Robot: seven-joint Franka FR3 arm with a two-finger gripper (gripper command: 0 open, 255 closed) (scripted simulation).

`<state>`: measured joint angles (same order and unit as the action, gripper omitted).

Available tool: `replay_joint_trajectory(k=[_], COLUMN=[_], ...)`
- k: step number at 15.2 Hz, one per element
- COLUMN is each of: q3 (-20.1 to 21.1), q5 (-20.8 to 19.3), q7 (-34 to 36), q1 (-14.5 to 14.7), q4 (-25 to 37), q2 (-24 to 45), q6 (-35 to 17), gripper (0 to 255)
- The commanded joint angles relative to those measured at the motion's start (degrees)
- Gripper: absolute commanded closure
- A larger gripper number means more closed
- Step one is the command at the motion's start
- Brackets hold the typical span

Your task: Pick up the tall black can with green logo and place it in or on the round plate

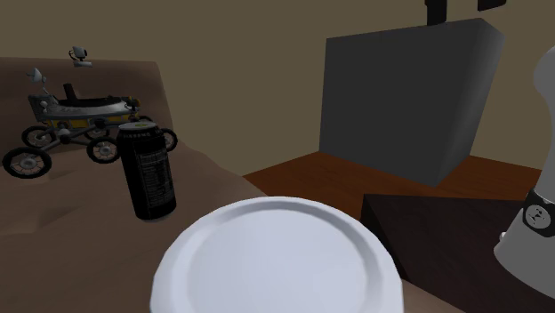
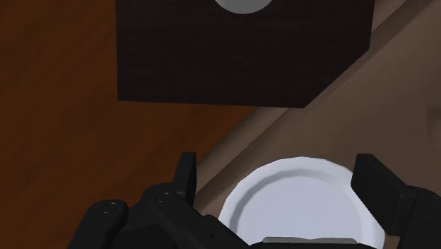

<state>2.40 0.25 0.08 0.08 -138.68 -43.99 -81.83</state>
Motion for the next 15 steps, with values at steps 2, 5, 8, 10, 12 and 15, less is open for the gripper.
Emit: replay_joint_trajectory(k=[2, 5, 8, 10, 12, 15], q3=[0.3, 1.17, 1.99, 2.51, 3.0, 3.65], q5=[-0.02, -0.23, -0.66, -1.09, -1.62, -2.64], q7=[0.36, 1.47, 2.66, 3.5, 4.37, 5.75], q1=[-0.05, -0.25, -0.49, -0.67, -0.87, -1.12], q4=[0.47, 2.34, 4.91, 6.99, 9.36, 13.47], q2=[1.95, 7.97, 14.16, 18.35, 22.55, 28.88], q6=[-1.76, -6.72, -11.13, -13.74, -16.07, -19.01], gripper=[0, 0, 0, 0, 0, 0])
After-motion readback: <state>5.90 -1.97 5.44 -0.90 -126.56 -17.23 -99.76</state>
